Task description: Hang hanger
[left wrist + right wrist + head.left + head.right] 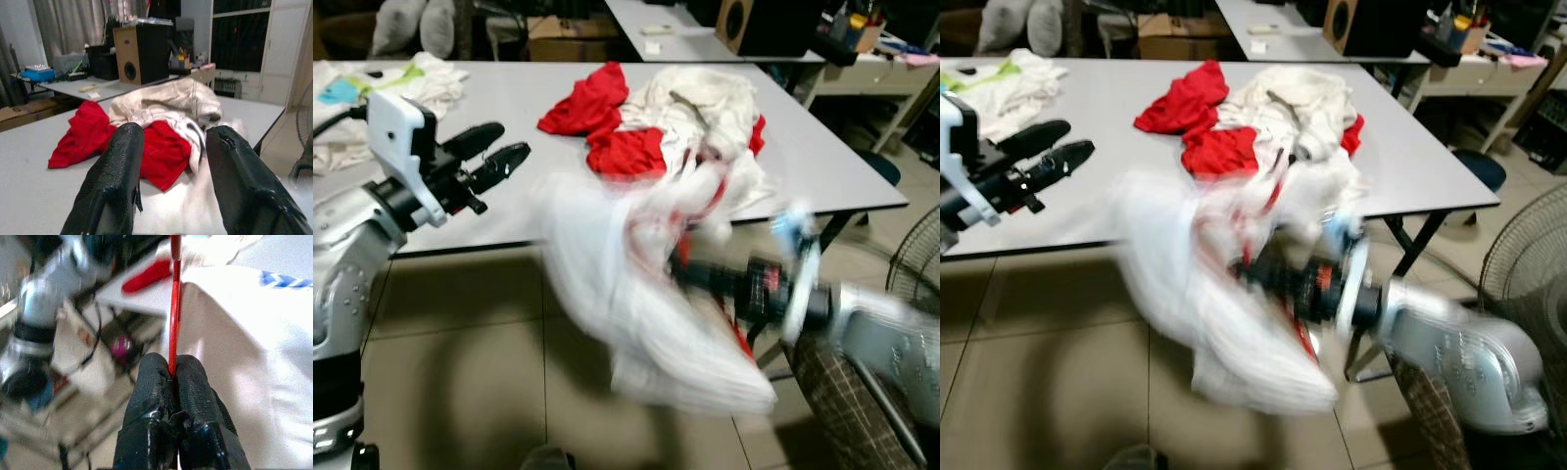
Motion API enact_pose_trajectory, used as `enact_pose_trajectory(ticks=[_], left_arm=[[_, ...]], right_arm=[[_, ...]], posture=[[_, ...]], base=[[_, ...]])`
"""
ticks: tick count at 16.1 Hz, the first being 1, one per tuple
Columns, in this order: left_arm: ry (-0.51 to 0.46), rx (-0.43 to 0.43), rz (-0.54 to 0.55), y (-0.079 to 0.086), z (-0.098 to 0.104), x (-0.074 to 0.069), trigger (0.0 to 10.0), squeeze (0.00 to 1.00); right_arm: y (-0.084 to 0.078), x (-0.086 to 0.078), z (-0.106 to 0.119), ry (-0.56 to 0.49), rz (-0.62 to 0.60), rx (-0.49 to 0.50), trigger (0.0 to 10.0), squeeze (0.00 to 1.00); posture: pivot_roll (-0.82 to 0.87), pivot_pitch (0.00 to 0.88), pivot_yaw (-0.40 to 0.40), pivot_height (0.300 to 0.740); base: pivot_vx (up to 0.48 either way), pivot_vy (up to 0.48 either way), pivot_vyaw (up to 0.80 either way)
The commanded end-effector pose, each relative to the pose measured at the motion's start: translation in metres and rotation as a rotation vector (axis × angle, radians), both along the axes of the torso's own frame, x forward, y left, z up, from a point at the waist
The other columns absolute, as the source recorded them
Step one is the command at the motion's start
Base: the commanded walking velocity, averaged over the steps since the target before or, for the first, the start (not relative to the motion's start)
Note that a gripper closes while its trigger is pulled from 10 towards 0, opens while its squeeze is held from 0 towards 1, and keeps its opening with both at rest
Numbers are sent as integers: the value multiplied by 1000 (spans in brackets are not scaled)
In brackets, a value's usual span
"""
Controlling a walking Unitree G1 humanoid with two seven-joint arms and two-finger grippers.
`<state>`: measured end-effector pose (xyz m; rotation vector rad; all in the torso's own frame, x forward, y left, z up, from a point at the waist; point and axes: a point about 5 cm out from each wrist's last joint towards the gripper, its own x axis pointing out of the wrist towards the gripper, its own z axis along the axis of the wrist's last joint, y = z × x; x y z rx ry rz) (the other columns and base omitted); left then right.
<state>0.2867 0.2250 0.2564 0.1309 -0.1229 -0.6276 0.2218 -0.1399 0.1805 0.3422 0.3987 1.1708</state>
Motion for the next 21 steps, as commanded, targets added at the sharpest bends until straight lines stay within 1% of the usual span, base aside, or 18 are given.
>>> enact_pose_trajectory(ticks=[1,2,3,4,6,7,8,9,11,12,13,15,16,17,18,20,21], left_arm=[[-8,-2,19,5,3,-4,10000,0],[0,0,16,5,2,-5,10000,0],[6,-1,8,4,1,-6,10000,0],[36,9,-43,-4,-4,-11,10000,0],[67,10,-47,-8,-12,-12,10000,0],[123,28,-30,-11,-30,-15,10000,0],[185,62,5,-10,-49,-19,10000,0],[224,97,39,-10,-61,-23,10000,0],[241,125,66,-9,-67,-27,10000,0],[236,142,95,-7,-69,-26,10000,0],[213,146,156,-3,-69,-23,10000,0],[210,101,279,8,-76,-23,10000,0],[236,92,347,14,-83,-26,10000,0],[251,89,389,16,-88,-31,10000,0],[253,79,402,16,-89,-33,10000,0],[259,32,438,13,-92,-32,10000,0],[268,17,448,13,-93,-32,10000,0]], right_arm=[[-3,-6,-6,-12,14,-68,10000,0],[-6,-11,-14,-3,14,-124,10000,0],[-7,-13,-16,0,23,-144,10000,0],[-8,-21,-24,-8,53,-201,10000,0],[-11,-18,-32,-32,13,-267,10000,0],[-14,-13,-40,-81,-51,-324,10000,0],[-13,-13,-43,-108,-81,-326,10000,0],[-13,-14,-44,-120,-116,-305,10000,0],[-15,-10,-49,-186,-169,-332,10000,0],[-16,-6,-54,-245,-194,-363,10000,0],[-18,-2,-57,-286,-213,-376,10000,0],[-21,4,-64,-271,-265,-405,10000,0],[-21,6,-68,-257,-323,-416,10000,0],[-19,7,-70,-250,-356,-408,10000,0],[-17,8,-71,-254,-363,-394,10000,0],[-15,12,-71,-281,-321,-373,10000,0],[-15,13,-70,-285,-313,-377,10000,0]], posture=[[71,0,-68,740],[71,0,-68,740],[71,0,-67,740],[69,0,-63,740],[67,0,-61,740],[66,0,-62,740],[65,0,-65,740],[63,0,-67,740],[63,0,-69,740],[65,0,-74,740],[69,0,-83,740],[70,0,-85,740],[72,0,-85,740],[72,0,-85,740],[73,0,-86,740],[79,0,-92,740],[84,0,-91,740]], base=[[0,0,0],[0,0,0],[0,0,0],[0,0,0],[0,0,0],[0,0,0],[0,0,0],[0,0,0],[0,0,0],[0,0,0],[0,0,0],[0,0,0],[0,0,544],[0,0,800],[0,0,800],[0,0,800],[0,0,800]])
